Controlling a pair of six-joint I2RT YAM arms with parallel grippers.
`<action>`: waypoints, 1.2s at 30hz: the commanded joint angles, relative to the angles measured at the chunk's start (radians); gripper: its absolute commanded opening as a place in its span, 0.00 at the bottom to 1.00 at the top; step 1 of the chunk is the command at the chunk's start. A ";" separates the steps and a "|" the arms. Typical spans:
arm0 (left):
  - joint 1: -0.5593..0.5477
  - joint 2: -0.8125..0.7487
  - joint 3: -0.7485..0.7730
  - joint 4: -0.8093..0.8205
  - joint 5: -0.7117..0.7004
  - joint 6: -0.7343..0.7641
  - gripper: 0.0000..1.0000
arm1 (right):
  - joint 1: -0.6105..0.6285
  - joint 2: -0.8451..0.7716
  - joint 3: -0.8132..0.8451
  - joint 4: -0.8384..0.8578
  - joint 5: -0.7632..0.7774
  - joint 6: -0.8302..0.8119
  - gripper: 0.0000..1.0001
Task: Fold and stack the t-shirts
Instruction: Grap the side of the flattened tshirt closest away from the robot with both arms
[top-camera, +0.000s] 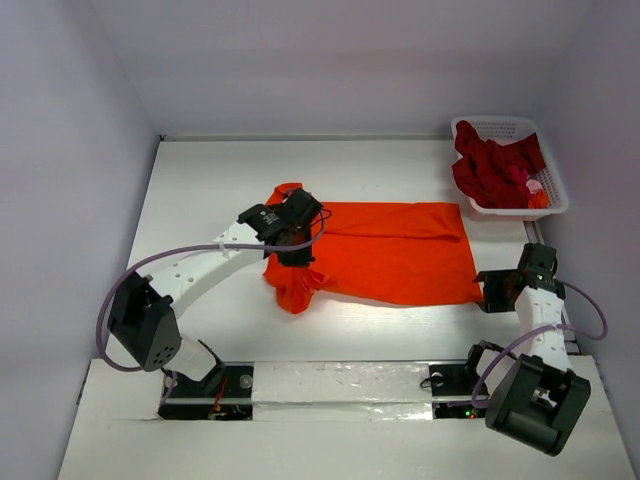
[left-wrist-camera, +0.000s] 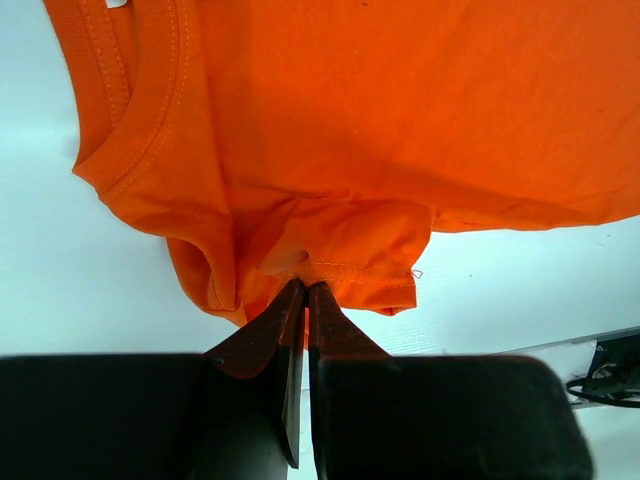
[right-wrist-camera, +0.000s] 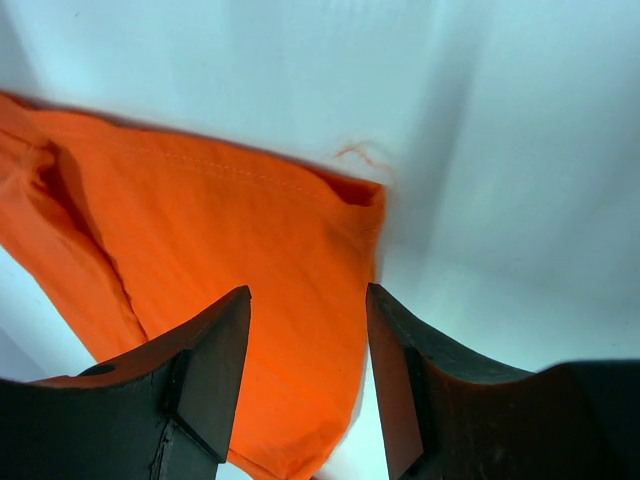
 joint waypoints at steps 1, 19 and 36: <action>0.004 0.014 0.036 -0.005 0.021 0.034 0.00 | -0.027 0.000 0.054 -0.042 0.046 -0.010 0.56; 0.013 0.078 0.116 0.001 0.049 0.072 0.00 | -0.037 0.037 0.029 -0.025 0.009 0.062 0.57; 0.041 0.105 0.162 -0.021 0.050 0.097 0.00 | -0.046 0.203 0.020 0.058 0.023 0.081 0.58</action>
